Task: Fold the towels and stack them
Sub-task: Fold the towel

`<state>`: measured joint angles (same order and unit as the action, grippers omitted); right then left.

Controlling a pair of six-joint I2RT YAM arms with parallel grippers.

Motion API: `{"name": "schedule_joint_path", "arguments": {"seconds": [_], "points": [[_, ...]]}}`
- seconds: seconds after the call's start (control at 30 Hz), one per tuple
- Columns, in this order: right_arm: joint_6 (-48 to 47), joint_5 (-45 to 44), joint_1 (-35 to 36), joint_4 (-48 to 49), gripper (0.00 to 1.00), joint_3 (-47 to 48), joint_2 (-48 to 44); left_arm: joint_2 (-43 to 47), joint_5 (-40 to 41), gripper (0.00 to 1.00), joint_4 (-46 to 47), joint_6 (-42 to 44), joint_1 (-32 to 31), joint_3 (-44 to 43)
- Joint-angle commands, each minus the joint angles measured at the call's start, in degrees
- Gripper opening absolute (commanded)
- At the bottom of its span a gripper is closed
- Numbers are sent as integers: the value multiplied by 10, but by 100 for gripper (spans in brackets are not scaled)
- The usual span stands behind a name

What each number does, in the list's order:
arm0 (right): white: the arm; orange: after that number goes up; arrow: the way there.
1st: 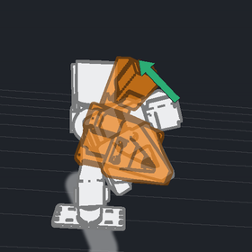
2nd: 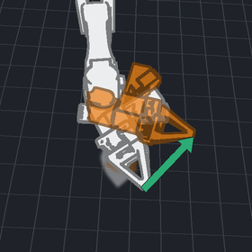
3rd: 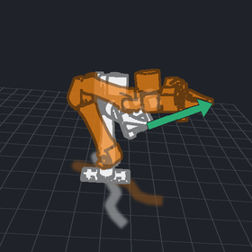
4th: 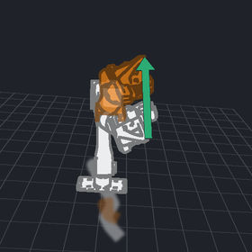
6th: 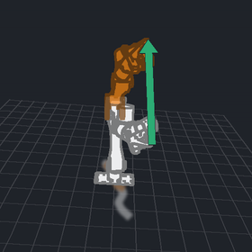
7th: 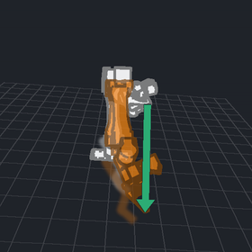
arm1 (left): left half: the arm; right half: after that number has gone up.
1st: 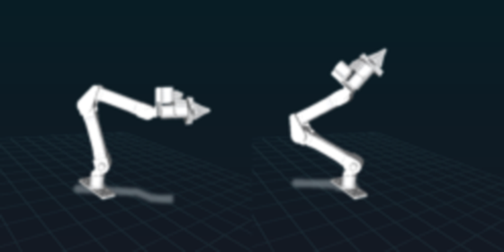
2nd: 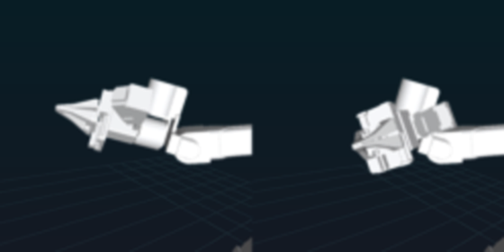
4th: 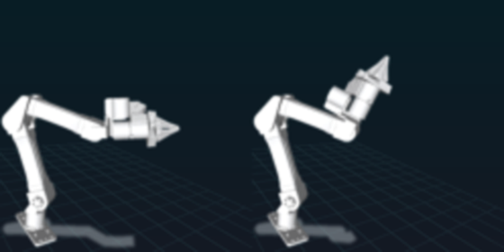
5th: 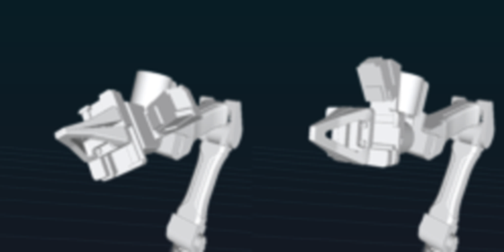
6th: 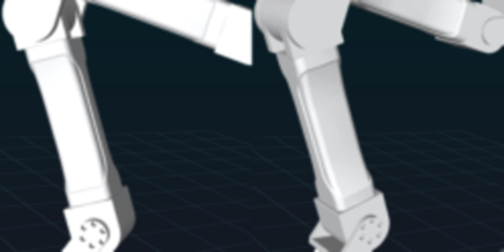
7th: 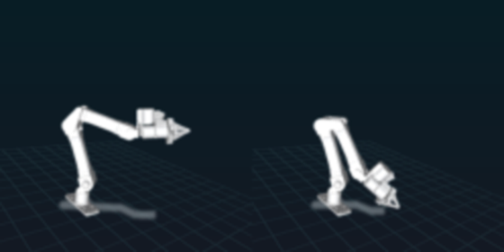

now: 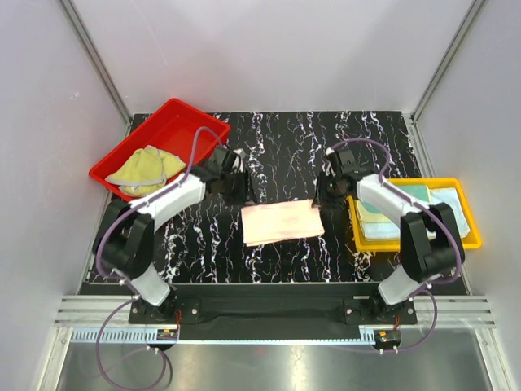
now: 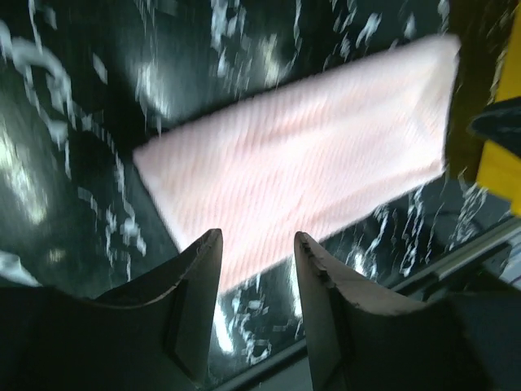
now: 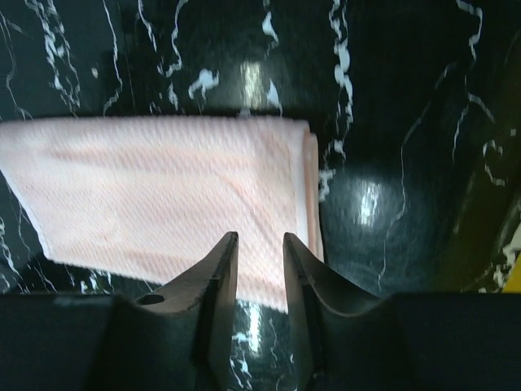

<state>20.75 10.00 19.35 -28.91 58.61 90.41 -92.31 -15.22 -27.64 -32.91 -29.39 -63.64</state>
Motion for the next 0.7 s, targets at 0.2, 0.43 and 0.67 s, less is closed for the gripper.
{"name": "schedule_joint_path", "arguments": {"seconds": [0.2,0.43,0.67], "points": [[-41,-22,-6,30,30,90,114,-126,-32,43,55,20,32,-37],[-45,-88,-15,15,27,100,174,-136,45,43,29,26,39,-13],[-52,-69,-15,5,27,112,154,-118,56,43,-16,35,44,-36]]}}
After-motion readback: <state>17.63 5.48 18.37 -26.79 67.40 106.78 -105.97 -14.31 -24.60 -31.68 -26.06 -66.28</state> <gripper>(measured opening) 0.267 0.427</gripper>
